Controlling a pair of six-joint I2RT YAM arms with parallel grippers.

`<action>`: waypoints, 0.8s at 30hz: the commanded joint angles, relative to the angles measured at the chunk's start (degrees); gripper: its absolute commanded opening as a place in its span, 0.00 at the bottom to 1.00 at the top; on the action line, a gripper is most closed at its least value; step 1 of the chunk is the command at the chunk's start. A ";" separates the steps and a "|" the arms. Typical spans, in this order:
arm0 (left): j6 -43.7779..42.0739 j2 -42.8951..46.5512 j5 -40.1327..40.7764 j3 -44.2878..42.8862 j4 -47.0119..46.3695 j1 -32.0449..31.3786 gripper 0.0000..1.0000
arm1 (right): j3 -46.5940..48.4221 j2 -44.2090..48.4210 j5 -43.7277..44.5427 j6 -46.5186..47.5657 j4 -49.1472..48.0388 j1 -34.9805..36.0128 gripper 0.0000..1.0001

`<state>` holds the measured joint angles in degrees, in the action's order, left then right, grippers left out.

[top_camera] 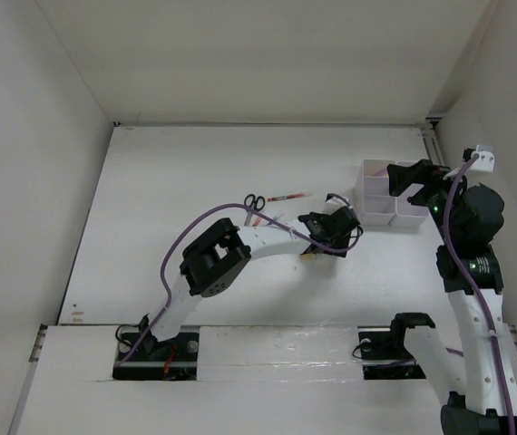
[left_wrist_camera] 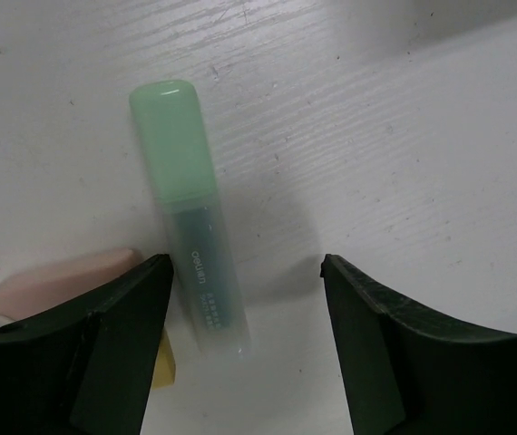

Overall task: Sort the stationery into containers
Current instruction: Pick up the pen from the center of the board.

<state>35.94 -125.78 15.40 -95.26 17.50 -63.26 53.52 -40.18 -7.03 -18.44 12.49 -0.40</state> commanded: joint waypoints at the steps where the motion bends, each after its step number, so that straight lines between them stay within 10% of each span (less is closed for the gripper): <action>1: 2.11 -0.26 0.25 1.48 2.10 -0.02 0.62 | 0.10 0.55 -0.97 -0.81 -0.89 -0.12 0.97; 6: 2.11 -2.10 -1.07 1.48 2.10 -0.02 0.47 | 0.10 1.07 -1.50 -1.34 -0.89 -0.12 0.97; 13: 0.89 -1.06 -1.07 0.43 2.63 -0.02 0.00 | 0.10 1.07 -2.55 -1.87 -1.50 -0.12 0.97; 24: -10.37 18.96 -0.72 17.47 -16.35 -1.77 0.00 | -2.36 -5.34 -16.60 -5.38 -7.03 -4.16 0.97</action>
<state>29.80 -115.85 14.15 -80.05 7.99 -64.16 52.66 -44.01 -17.41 -21.89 10.24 -3.11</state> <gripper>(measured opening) 0.178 0.971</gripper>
